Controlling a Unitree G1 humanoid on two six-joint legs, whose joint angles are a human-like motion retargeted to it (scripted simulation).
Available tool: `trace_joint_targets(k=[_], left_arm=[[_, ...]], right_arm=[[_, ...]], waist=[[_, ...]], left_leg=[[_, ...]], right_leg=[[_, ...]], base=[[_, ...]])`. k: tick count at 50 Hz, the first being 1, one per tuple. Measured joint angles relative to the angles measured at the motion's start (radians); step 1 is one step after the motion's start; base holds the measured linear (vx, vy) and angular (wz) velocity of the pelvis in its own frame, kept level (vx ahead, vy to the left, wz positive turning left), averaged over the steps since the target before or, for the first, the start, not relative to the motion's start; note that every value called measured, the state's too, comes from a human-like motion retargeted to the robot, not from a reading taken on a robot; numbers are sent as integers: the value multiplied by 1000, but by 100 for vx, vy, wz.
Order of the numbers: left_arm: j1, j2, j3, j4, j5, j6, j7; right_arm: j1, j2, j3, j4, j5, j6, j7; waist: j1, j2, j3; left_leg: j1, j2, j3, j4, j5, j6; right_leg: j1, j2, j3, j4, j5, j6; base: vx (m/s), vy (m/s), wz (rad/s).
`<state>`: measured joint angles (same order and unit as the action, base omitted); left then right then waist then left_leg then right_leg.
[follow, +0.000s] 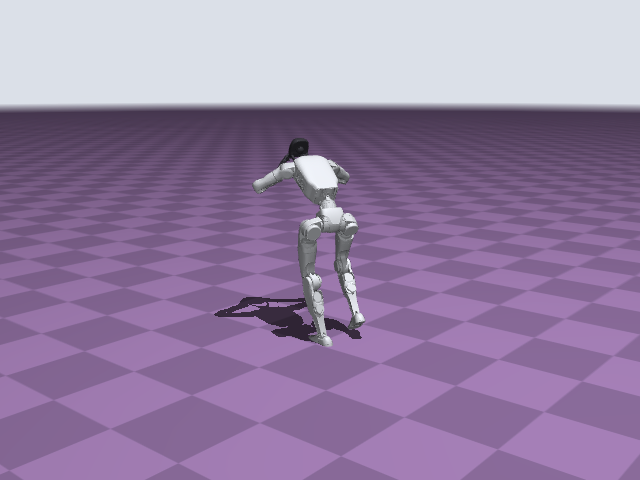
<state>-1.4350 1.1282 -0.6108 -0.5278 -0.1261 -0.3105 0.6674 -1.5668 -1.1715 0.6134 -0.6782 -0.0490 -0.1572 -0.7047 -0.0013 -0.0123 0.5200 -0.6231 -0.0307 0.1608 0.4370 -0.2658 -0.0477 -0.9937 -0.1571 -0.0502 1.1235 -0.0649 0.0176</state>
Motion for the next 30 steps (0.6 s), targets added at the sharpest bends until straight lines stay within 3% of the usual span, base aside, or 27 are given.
trace_joint_targets(k=[5, 8, 10, 12, 15, 17, 20, 24, 25, 27, 28, 30], left_arm=[[82, 6, 45, -28, -2, -42, -17], [128, 20, 82, -46, -14, -51, -53], [136, 34, 106, -54, -29, -53, -72], [119, 38, 120, -54, -26, -41, -69], [93, 4, 130, -46, 15, -12, -62], [77, -24, 126, -33, 58, 7, -64], [25, -43, 73, 5, 111, 44, -52], [36, -49, 49, 17, 74, 25, -33], [46, -46, 44, 16, 78, 17, -44], [38, -48, 67, 11, -19, -24, -16], [42, -34, 105, 2, -93, -88, -7], [26, -22, 121, -1, -125, -94, -27]], right_arm=[[3, -3, 37, 6, 10, -26, 19], [7, -3, 51, 4, 27, -27, 47], [-8, -11, 51, -1, 43, -24, 61], [-29, -18, 41, -3, 50, -22, 64], [-46, -12, 14, 8, 18, -8, 67], [-42, 21, 1, 20, -19, 4, 56], [-44, 102, 23, 54, -67, 21, -3], [-26, 131, 36, 72, -73, 20, -21], [-17, 131, 41, 71, -66, 2, -14], [-19, 104, 18, 74, -30, 31, 4], [-13, 79, -29, 61, 1, 37, 27], [-16, 52, -60, 46, 25, 58, 52]], waist=[[-134, 11, 0], [-207, -11, 0], [-214, -11, 0], [-182, 10, 0], [-126, 19, 0], [-83, -3, 0], [-22, -56, 0], [86, -55, 0], [102, -42, 0], [110, -30, 0], [90, -21, 0], [38, -24, 0]], left_leg=[[167, -71, -52, -5, 30, -51], [152, -109, -65, 243, 99, -63], [60, -87, -38, 512, 200, -66], [-59, -6, 2, 759, 217, -41], [-223, 101, 46, 923, 100, 22], [-317, 108, 40, 820, 76, 9], [-378, 121, 57, 417, 132, -4], [-247, 166, 144, -241, 189, -35], [-234, 174, 134, -282, 175, -31], [-169, 127, 75, -346, 288, -23], [-172, 99, 62, -262, 307, 10], [-224, 49, 50, -3, 234, 63]], right_leg=[[91, 0, -119, -736, 41, 139], [163, -9, -55, -933, 83, 162], [174, -23, -70, -858, 163, 100], [127, -26, -98, -629, 88, 25], [94, -44, -119, -351, -76, 21], [126, -48, -123, -304, -117, 29], [182, -41, -113, -297, -132, -7], [262, 1, -90, -195, -45, -14], [281, 9, -87, -140, -5, -11], [245, -14, -41, 30, 133, -19], [227, -29, -8, 118, 198, -1], [172, -7, 87, 269, 229, 26]], base=[[115, 14, 54], [122, -3, 80], [119, -7, 9], [119, -5, -42], [117, -3, -36], [109, 0, -44], [107, 8, -63], [121, 30, -108], [126, 45, -58], [121, 47, 24], [121, 45, 120], [123, 38, 160]])
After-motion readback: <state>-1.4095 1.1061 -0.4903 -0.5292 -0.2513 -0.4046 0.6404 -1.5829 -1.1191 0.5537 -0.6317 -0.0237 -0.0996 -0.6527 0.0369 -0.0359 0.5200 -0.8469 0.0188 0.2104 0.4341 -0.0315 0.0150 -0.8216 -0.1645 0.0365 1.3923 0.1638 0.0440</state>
